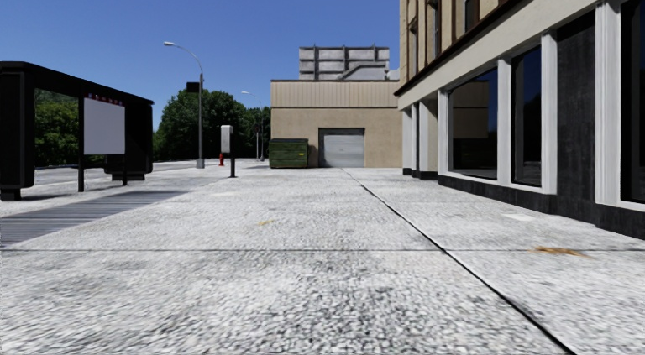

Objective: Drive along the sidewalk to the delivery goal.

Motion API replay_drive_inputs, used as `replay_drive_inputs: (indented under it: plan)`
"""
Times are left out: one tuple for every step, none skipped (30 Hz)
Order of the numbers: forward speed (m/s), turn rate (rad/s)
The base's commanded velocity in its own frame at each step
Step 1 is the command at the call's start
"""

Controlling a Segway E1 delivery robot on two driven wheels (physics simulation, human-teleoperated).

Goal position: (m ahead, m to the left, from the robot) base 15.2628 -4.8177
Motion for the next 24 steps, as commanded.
replay_drive_inputs:
  plan:
    - [2.00,0.00]
    - [2.00,0.00]
    - [2.00,0.00]
    - [2.00,0.00]
    - [2.00,0.00]
    - [2.00,0.00]
    - [2.00,0.00]
    - [2.00,0.00]
    - [2.00,0.00]
    - [2.00,0.00]
    - [2.00,0.00]
    - [2.00,0.00]
    - [2.00,0.00]
    - [2.00,0.00]
    - [2.00,0.00]
    - [2.00,0.00]
    - [2.00,0.00]
    - [2.00,0.00]
    - [2.00,0.00]
    - [2.00,0.00]
    - [2.00,0.00]
    - [2.00,0.00]
    - [2.00,0.00]
    - [2.00,0.00]
